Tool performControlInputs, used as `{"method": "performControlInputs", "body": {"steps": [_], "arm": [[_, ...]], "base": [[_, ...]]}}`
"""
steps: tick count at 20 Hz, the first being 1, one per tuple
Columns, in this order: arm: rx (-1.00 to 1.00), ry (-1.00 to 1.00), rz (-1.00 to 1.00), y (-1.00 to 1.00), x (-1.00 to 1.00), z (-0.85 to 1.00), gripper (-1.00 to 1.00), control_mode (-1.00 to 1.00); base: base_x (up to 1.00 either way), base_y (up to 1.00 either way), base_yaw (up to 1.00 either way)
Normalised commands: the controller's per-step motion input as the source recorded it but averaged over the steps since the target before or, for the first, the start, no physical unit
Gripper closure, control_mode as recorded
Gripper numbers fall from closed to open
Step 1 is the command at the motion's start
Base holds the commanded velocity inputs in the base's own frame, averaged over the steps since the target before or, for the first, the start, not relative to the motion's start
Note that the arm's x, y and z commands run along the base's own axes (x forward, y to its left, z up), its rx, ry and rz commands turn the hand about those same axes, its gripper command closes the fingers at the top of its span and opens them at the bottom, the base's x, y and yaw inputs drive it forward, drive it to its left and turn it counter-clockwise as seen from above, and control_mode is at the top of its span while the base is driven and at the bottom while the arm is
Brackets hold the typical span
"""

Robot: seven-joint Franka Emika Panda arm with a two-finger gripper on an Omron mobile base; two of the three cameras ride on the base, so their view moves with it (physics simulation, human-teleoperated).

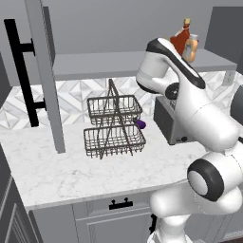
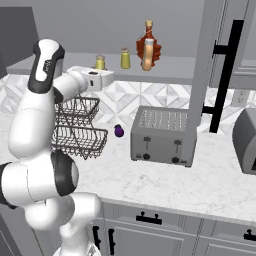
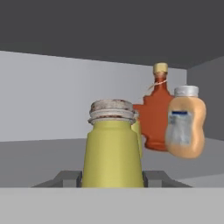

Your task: Put the shaker and condiment bottle from the counter next to their counterparts in the cabinet.

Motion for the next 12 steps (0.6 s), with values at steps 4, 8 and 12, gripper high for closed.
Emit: {"method": "performControlInputs", "body": {"steps": [4,8,12], "arm": [[0.00,0.00,0.00,0.10,0.29,0.00,1.00,-1.00],[0.00,0.00,0.00,0.03,0.35,0.00,1.00,-1.00],[0.00,0.00,0.00,0.00,0.46,0.00,1.00,-1.00]], "base": [[0.00,0.00,0.00],[0.00,0.00,0.00],[0.00,0.00,0.00]]}}
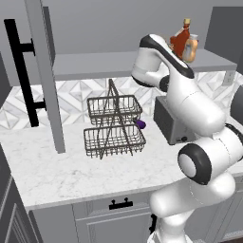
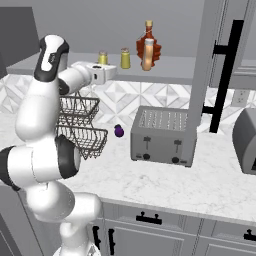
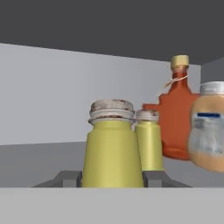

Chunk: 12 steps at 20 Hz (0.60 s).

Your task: Put the shaker and condiment bottle from the counter next to their counterparts in the cabinet.

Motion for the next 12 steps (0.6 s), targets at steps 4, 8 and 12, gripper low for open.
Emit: {"method": "performControlInputs", "body": {"steps": [4,8,12], "arm": [[0.00,0.00,0.00,0.00,0.41,0.00,1.00,-1.00],[-0.02,-0.03,-0.01,0.00,0.20,-0.07,1.00,-1.00],[-0.06,-0.08,-0.04,0.00,0.02,-0.07,1.00,-1.00]], "base": [[0.00,0.00,0.00],[0.00,0.00,0.00],[0.00,0.00,0.00]]}}
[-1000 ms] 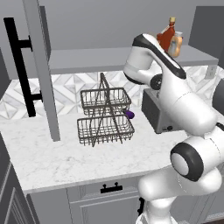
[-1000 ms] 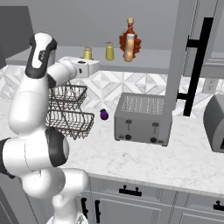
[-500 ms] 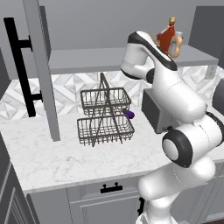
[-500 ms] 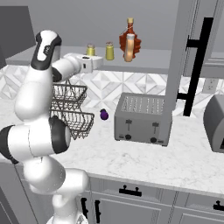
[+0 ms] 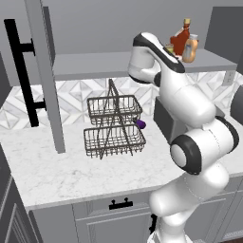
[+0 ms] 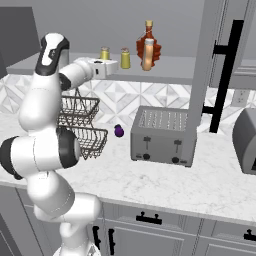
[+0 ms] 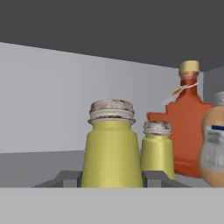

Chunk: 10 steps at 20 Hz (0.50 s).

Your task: Put the shaker and condiment bottle from the counter next to their counterparts in the cabinet.

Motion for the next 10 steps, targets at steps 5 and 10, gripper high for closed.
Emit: {"method": "performControlInputs", "body": {"steps": [5,10], "arm": [[-0.03,-0.13,-0.04,0.00,0.00,-0.16,1.00,-1.00],[-0.01,-0.05,-0.04,0.00,0.00,-0.12,1.00,-1.00]], "base": [[0.00,0.00,0.00],[0.00,0.00,0.00]]}}
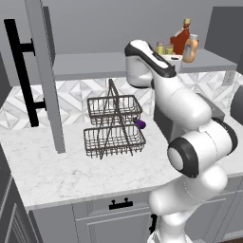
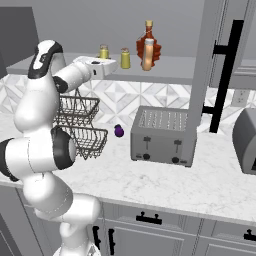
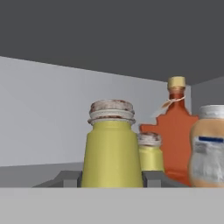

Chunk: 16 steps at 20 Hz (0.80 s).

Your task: Put the shaker and condiment bottle from the counter next to their counterparts in the cabinet.

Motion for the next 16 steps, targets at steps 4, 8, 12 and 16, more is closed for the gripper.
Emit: {"method": "performControlInputs", "body": {"steps": [4,8,12,16], "arm": [[0.00,0.00,-0.06,-0.04,0.00,-0.07,1.00,-1.00],[0.00,0.00,-0.06,-0.11,0.09,-0.04,1.00,-1.00],[0.00,0.00,-0.05,-0.08,0.15,-0.05,1.00,-1.00],[-0.01,-0.01,-0.04,-0.03,0.19,-0.08,1.00,-1.00]], "base": [[0.00,0.00,0.00],[0.00,0.00,0.00],[0.00,0.00,0.00],[0.00,0.00,0.00]]}}
